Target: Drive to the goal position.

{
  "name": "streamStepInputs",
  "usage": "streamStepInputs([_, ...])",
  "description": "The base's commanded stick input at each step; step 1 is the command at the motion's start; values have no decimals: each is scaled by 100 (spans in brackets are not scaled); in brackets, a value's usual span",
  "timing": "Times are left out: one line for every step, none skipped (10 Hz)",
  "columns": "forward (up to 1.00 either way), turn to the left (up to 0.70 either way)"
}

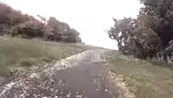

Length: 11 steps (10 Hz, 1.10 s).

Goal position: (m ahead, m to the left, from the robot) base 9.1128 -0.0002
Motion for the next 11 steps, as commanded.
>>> streamStepInputs([70, 0])
streamStepInputs([70, 0])
streamStepInputs([70, 0])
streamStepInputs([70, 0])
streamStepInputs([70, 0])
streamStepInputs([70, 0])
streamStepInputs([70, 0])
streamStepInputs([70, 0])
streamStepInputs([70, 0])
streamStepInputs([70, 0])
streamStepInputs([70, 0])
